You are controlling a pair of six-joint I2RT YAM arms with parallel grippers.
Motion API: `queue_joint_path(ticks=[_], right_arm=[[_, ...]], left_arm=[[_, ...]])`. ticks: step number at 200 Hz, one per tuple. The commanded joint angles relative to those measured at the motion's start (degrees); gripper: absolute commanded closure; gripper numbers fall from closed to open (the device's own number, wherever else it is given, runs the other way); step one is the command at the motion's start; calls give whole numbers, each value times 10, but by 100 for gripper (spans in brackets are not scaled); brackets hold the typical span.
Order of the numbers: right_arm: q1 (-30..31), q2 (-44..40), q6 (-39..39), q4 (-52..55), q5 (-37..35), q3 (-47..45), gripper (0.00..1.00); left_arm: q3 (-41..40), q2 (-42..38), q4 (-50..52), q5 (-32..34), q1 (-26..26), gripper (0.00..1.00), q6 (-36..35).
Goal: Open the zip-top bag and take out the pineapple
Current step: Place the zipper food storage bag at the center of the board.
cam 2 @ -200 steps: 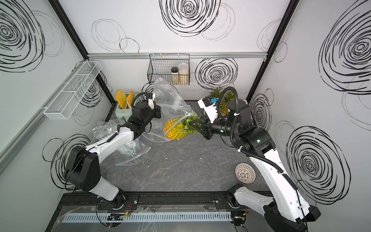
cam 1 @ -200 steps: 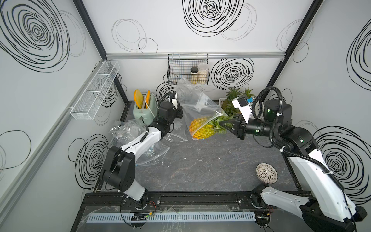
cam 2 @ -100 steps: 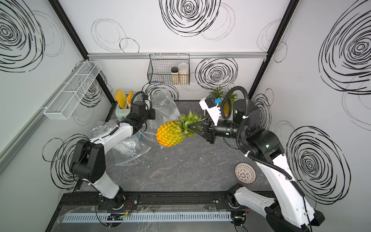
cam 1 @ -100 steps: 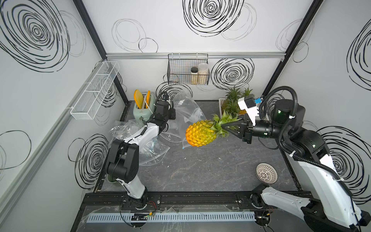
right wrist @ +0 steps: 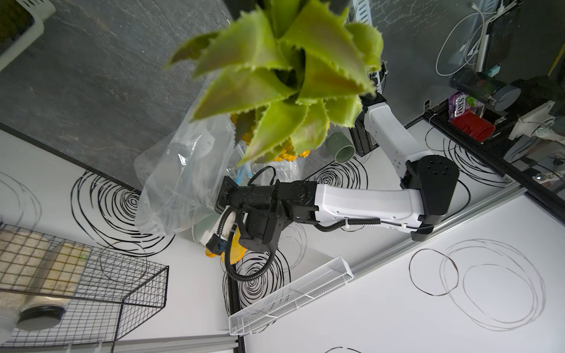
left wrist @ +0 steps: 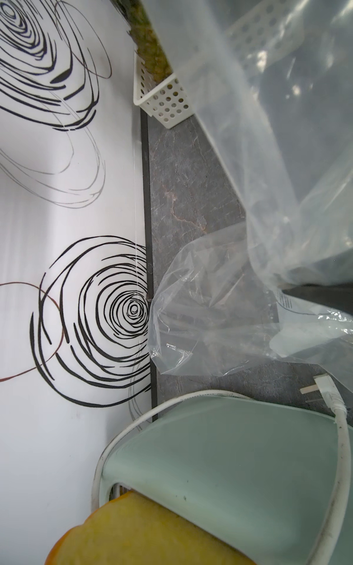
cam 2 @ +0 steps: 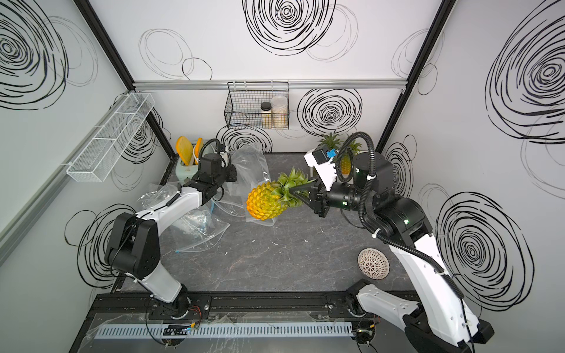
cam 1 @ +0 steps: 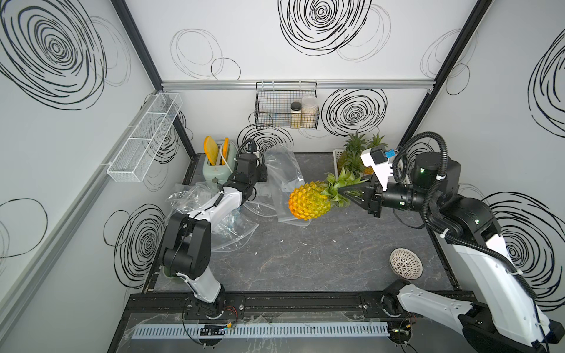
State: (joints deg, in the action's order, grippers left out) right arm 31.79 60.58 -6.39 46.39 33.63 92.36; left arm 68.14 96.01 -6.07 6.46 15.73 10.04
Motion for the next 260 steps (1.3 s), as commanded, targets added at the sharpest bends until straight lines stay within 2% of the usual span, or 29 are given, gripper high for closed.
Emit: queue_joint_path(ticks=[1,8,11,35,56,120,143,163,192,232,260], right_arm=[[-1,-12,17,-26,-19,-4,100],[-2,-13,18,-24,-24,-6,100],[-2,-13,19,-24,-26,-7,100],[-4,-16,24,-21,-49,-13,100],[-5,-16,28,-19,-59,-19,100],[-10,-29,32,-11,-101,-36,100],[-12,-32,36,-3,-116,-41,100],[-16,-32,40,2,-130,-48,100],[-23,-29,46,3,-143,-60,100],[-42,-22,53,-2,-149,-81,100],[-63,-14,61,-2,-156,-87,100]], left_arm=[[-5,-25,-8,25,8,98,-5],[-3,-27,-6,32,11,98,-7],[-3,-28,-6,36,12,93,-8],[3,-38,3,71,27,82,-20],[10,-46,9,110,46,78,-34],[28,-48,-9,186,97,81,-35],[26,-51,-20,202,112,61,-36],[27,-58,-25,196,118,46,-35],[30,-77,-30,180,124,36,-44],[42,-115,-20,136,125,31,-74],[37,-149,-11,75,125,27,-85]])
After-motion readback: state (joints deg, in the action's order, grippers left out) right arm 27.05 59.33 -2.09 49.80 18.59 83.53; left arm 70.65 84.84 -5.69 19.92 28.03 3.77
